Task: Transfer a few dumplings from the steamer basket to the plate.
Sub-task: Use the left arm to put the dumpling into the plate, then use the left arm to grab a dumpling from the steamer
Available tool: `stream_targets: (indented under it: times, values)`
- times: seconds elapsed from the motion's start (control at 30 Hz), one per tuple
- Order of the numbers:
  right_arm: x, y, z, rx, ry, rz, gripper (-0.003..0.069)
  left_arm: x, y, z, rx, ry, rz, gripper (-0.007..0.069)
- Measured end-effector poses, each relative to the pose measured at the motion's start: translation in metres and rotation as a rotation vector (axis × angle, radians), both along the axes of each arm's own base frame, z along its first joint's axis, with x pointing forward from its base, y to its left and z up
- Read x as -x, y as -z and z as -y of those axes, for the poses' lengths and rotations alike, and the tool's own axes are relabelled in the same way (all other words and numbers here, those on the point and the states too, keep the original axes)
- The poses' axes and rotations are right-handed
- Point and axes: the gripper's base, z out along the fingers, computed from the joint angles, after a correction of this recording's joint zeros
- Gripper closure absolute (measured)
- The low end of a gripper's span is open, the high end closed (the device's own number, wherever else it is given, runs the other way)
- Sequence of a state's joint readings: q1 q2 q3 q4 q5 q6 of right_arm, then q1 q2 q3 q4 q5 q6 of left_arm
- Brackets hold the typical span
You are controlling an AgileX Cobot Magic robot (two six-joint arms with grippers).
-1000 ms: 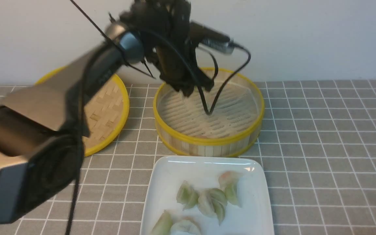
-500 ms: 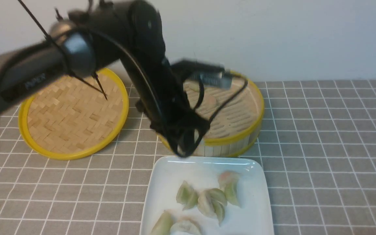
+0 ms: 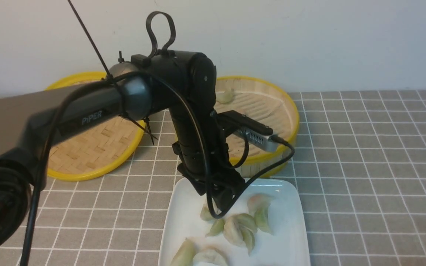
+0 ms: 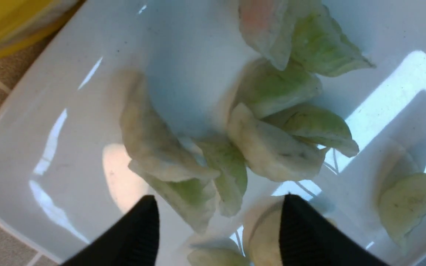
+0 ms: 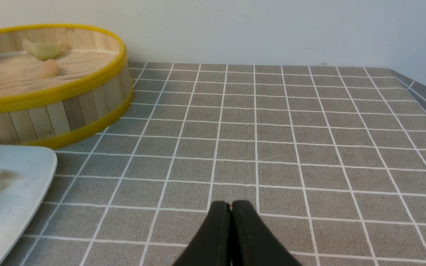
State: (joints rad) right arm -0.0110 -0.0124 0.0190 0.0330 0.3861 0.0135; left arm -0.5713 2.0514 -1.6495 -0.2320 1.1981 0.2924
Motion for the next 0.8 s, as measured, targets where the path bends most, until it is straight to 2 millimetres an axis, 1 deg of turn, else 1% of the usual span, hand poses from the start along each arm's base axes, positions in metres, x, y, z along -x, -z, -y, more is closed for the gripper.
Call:
stream_targets:
  times: [0.03,0.07,0.1,0.17,0.2,0.27,0.3,0.33,0.4,0.43,0.47,0.5,0.53,0.57,0.63,0.67,0.73,0.77,0.8]
  values:
    - [0.0,0.0,0.0,0.0,0.0,0.0,0.0673,0.0,0.0,0.0,-0.003,-0.011,-0.002,0.0183]
    - [0.0,0.0,0.0,0.0,0.0,0.0,0.0673,0.0,0.0,0.0,-0.004,-0.018,-0.002,0.0186]
    - [0.0,0.0,0.0,0.0,0.0,0.0,0.0673,0.0,0.0,0.0,-0.006,-0.026,-0.005,0.0196]
    - [0.0,0.0,0.0,0.0,0.0,0.0,0.0673,0.001,-0.003,-0.001,-0.006,-0.031,0.0,0.0246]
    - [0.0,0.0,0.0,0.0,0.0,0.0,0.0673,0.001,-0.005,-0.001,-0.006,-0.033,0.006,0.0281]
    - [0.0,0.0,0.0,0.0,0.0,0.0,0.0673,0.003,-0.016,-0.003,0.004,-0.033,0.029,0.0398]
    - [0.0,0.0,0.0,0.0,0.0,0.0,0.0673,0.004,-0.023,-0.004,0.01,-0.033,0.049,0.0482]
    - [0.0,0.0,0.0,0.0,0.0,0.0,0.0673,0.005,-0.031,-0.006,0.015,-0.031,0.075,0.054]
    - [0.0,0.0,0.0,0.0,0.0,0.0,0.0673,0.007,-0.042,-0.009,0.021,-0.029,0.113,0.0578]
    - [0.0,0.0,0.0,-0.001,0.0,0.0,0.0673,0.008,-0.06,-0.014,0.045,-0.037,0.179,0.0612]
    - [0.0,0.0,0.0,-0.001,0.0,0.0,0.0673,0.008,-0.067,-0.016,0.06,-0.044,0.205,0.062]
    - [0.0,0.0,0.0,-0.001,0.0,0.0,0.0673,0.007,-0.079,-0.022,0.085,-0.06,0.25,0.0624]
    - [0.0,0.0,0.0,-0.001,0.0,0.0,0.0673,0.006,-0.081,-0.023,0.092,-0.065,0.263,0.0627]
    - [0.0,0.0,0.0,-0.001,0.0,0.0,0.0673,0.001,-0.097,-0.031,0.128,-0.097,0.326,0.0629]
    - [0.0,0.0,0.0,-0.001,0.0,0.0,0.0673,-0.007,-0.108,-0.037,0.159,-0.128,0.372,0.0629]
    - [0.0,0.0,0.0,0.0,0.0,0.0,0.0673,-0.018,-0.119,-0.046,0.194,-0.164,0.414,0.0627]
    - [0.0,0.0,0.0,-0.001,0.0,0.001,0.0673,-0.037,-0.126,-0.055,0.23,-0.191,0.439,0.0625]
    - [0.0,0.0,0.0,-0.003,0.0,0.003,0.0673,-0.039,-0.126,-0.055,0.232,-0.191,0.441,0.0625]
    - [0.0,0.0,-0.001,-0.027,0.0,0.014,0.0673,-0.051,-0.123,-0.058,0.242,-0.192,0.441,0.0625]
